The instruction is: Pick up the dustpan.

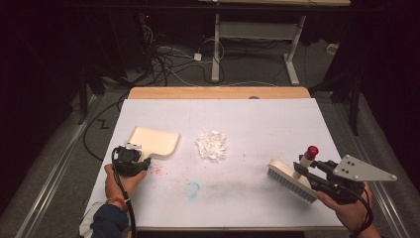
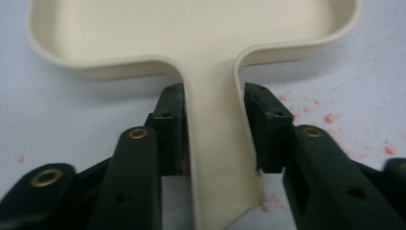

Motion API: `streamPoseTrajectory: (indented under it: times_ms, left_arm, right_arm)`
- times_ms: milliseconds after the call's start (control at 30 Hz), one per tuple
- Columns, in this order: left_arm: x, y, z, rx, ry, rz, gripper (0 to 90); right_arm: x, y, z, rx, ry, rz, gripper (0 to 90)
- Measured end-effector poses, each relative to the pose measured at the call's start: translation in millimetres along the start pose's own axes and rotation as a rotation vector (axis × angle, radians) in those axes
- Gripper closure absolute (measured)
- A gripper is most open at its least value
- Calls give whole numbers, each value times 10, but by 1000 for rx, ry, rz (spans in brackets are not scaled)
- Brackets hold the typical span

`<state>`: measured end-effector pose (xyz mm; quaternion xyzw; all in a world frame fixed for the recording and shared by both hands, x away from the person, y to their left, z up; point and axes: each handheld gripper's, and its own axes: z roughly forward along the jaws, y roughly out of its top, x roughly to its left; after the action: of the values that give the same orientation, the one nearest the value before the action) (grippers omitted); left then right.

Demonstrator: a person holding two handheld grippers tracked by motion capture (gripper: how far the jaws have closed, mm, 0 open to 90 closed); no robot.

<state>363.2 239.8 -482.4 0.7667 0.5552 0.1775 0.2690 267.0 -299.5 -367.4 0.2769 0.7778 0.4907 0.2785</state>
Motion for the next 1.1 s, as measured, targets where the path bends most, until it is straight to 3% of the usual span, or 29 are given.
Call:
streamPoseTrajectory:
  times_ms: [133,300,367,600,733,867,1100]
  left_arm:
    - [7,13,-3,6,-4,1,635]
    - [-21,60,-36,23,18,42,637]
    - [-44,79,-125,42,8,92,637]
    - [-107,15,-436,52,-32,171,638]
    - [-235,-72,-487,93,-55,232,638]
    - [-351,-115,-554,104,-89,281,637]
    - [-504,-169,-610,118,-137,332,638]
  right_arm:
    - [4,3,39,7,10,-5,702]
    - [-3,5,82,11,16,-6,702]
    - [-14,11,86,7,11,-8,702]
    - [-38,8,80,1,-7,-10,703]
    - [-40,11,68,-6,-11,-6,703]
    - [-41,18,69,-12,-11,-10,703]
    - [-61,35,89,-11,-20,-10,703]
